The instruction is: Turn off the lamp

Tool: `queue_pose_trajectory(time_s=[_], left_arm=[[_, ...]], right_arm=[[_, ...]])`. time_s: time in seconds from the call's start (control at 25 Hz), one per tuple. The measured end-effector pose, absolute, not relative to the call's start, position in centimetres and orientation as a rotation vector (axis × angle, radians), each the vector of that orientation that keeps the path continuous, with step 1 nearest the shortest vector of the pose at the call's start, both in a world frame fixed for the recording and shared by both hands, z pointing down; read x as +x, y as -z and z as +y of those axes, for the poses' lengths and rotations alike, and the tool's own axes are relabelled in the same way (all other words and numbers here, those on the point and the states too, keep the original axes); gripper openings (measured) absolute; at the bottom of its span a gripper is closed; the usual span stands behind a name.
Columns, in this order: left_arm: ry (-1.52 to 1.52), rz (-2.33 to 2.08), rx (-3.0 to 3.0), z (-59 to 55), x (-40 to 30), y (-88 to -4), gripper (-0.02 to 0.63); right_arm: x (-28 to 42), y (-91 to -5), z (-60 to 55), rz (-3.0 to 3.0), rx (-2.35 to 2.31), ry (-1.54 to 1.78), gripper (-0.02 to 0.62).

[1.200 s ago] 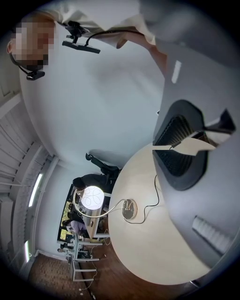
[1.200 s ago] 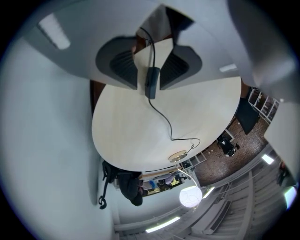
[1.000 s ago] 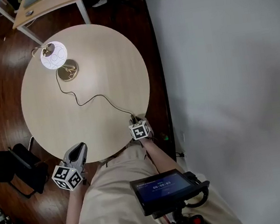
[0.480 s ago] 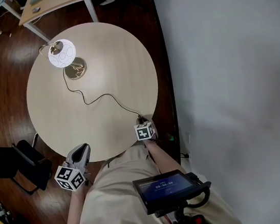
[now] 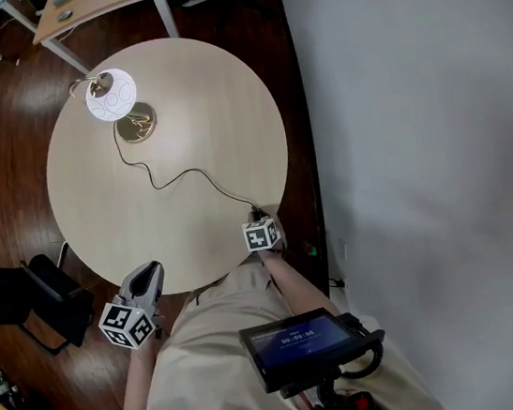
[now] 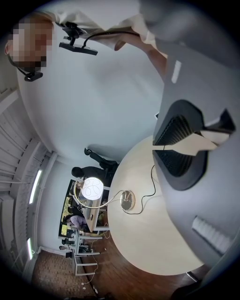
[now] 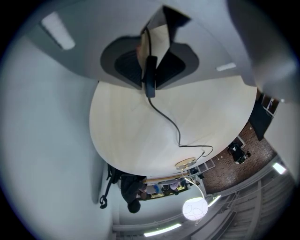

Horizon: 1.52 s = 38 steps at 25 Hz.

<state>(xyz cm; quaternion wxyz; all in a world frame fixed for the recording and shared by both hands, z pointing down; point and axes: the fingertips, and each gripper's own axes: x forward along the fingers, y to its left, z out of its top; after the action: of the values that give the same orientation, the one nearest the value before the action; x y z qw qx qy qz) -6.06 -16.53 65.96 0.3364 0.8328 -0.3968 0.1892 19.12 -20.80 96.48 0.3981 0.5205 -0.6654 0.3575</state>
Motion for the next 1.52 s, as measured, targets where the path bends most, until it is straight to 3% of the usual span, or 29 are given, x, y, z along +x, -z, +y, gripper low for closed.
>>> queue_pose_trajectory(time_s=[1.52], left_arm=[[-0.467,-1.072,2.154,-13.6,-4.8,-65.9,0.011]], right_arm=[[18.3,-96.4,-20.4,-1.747,1.182,-0.749,0.067]])
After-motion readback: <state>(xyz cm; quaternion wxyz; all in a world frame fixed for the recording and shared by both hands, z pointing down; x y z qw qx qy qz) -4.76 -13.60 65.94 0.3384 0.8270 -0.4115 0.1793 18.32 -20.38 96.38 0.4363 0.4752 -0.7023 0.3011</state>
